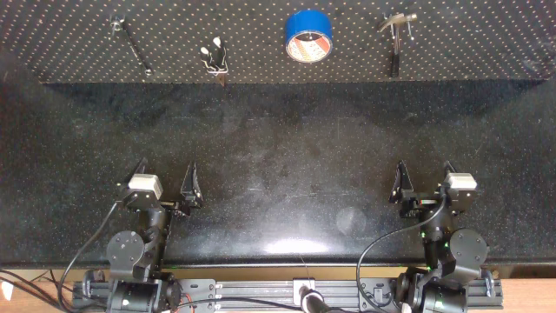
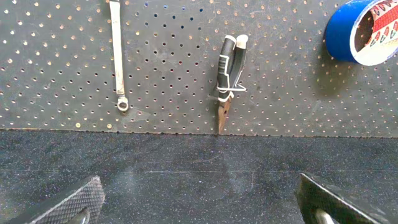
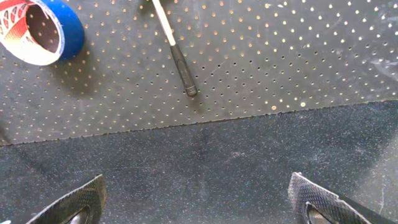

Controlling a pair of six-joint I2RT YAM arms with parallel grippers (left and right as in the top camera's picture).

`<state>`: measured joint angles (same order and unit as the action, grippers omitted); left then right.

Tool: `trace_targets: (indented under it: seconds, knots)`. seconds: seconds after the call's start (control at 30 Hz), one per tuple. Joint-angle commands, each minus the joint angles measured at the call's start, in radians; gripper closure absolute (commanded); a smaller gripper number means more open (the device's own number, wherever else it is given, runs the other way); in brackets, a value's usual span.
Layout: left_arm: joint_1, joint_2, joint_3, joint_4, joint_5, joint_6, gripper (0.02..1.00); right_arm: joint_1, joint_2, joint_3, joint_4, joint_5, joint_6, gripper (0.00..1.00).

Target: Place Tools Onto Pegboard

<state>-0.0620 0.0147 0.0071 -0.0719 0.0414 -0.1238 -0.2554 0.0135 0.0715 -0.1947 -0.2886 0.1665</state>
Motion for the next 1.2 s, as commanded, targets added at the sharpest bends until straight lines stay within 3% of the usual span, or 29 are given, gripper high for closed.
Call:
trace_targets:
  seconds: [0.03, 0.3, 0.47, 0.53, 0.57, 0.83, 1.2]
  knots:
    - [0.003, -0.011, -0.002, -0.007, -0.007, 0.009, 0.023, -0.002, -0.009, -0.011, 0.003, 0.011, -0.023, 0.04]
    - [0.003, -0.011, -0.002, -0.007, -0.007, 0.009, 0.023, -0.003, -0.009, -0.011, 0.001, 0.018, -0.035, 0.04]
    - [0.003, -0.011, -0.002, -0.007, -0.007, 0.009, 0.023, 0.035, -0.013, -0.037, 0.172, 0.045, -0.209, 0.04]
    - [0.003, -0.011, -0.002, -0.007, -0.007, 0.009, 0.025, 0.074, -0.013, -0.069, 0.254, 0.107, -0.309, 0.04]
    - [0.003, -0.011, -0.002, -0.007, -0.007, 0.009, 0.025, 0.122, -0.013, -0.068, 0.256, 0.18, -0.348, 0.04]
    - [0.003, -0.011, -0.002, -0.007, -0.007, 0.009, 0.023, 0.256, -0.013, -0.068, 0.19, 0.191, -0.348, 0.038]
    - [0.003, -0.011, -0.002, -0.007, -0.007, 0.009, 0.023, 0.256, -0.01, -0.068, 0.13, 0.192, -0.348, 0.038]
